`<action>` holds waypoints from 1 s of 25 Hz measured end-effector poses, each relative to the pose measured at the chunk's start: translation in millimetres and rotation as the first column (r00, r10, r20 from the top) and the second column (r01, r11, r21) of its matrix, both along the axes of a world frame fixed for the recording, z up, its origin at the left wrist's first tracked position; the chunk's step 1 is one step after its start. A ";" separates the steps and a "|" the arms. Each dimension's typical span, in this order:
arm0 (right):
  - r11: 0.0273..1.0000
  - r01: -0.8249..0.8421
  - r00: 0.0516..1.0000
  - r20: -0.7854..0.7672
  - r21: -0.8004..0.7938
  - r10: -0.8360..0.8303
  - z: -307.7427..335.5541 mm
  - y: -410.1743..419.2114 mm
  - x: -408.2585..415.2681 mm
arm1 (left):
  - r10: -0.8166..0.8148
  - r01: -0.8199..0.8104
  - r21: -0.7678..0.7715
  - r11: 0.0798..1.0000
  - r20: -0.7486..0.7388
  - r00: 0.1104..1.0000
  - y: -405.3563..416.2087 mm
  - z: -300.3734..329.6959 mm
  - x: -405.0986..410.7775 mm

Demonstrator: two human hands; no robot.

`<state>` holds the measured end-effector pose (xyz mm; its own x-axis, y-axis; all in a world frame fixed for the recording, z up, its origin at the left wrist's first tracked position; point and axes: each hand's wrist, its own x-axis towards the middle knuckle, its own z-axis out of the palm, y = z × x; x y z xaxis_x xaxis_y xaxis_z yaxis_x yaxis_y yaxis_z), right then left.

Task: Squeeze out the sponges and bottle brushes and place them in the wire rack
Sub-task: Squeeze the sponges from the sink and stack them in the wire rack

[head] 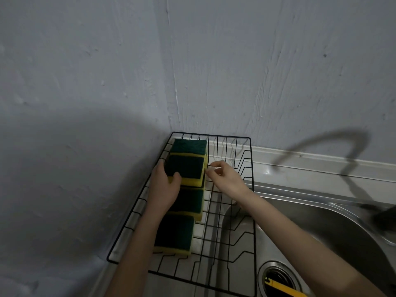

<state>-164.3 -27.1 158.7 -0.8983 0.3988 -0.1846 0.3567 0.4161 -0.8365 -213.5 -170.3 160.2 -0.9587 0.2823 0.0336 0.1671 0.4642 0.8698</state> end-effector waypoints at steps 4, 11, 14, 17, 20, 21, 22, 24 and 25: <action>0.992 -0.039 0.997 -0.056 0.122 0.046 20.4 2.5 30.9 | -0.013 -0.001 -0.148 0.989 -0.097 0.995 -1.2 18.9 21.7; 0.940 -0.030 0.993 -0.094 0.339 0.065 43.5 16.0 128.3 | -0.207 0.156 -0.217 0.964 -0.236 0.950 12.4 52.1 108.9; 0.934 -0.008 0.998 -0.055 0.357 0.030 37.3 28.7 166.9 | -0.260 0.218 -0.183 0.959 -0.249 0.933 27.2 55.8 149.9; 0.934 -0.011 1.000 0.018 0.358 0.005 27.6 42.1 206.4 | -0.344 0.302 -0.195 0.933 -0.240 0.908 45.3 45.5 184.6; 0.933 -0.028 0.994 0.106 0.358 -0.011 18.0 57.2 238.3 | -0.406 0.369 -0.201 0.907 -0.187 0.895 62.8 30.0 210.8; 0.935 -0.033 0.992 0.128 0.353 -0.013 13.4 62.7 247.4 | -0.413 0.383 -0.189 0.904 -0.159 0.897 67.6 23.9 219.0; 0.937 -0.039 0.989 0.145 0.348 -0.013 9.2 67.3 255.5 | -0.417 0.392 -0.183 0.902 -0.124 0.901 71.6 17.0 225.7; 0.945 -0.055 0.982 0.187 0.324 -0.007 -0.8 75.0 268.4 | -0.421 0.407 -0.195 0.892 -0.036 0.906 77.4 1.5 237.1; 0.951 -0.066 0.978 0.209 0.302 0.001 -7.5 78.1 273.4 | -0.420 0.413 -0.205 0.888 0.006 0.907 80.3 -7.1 241.9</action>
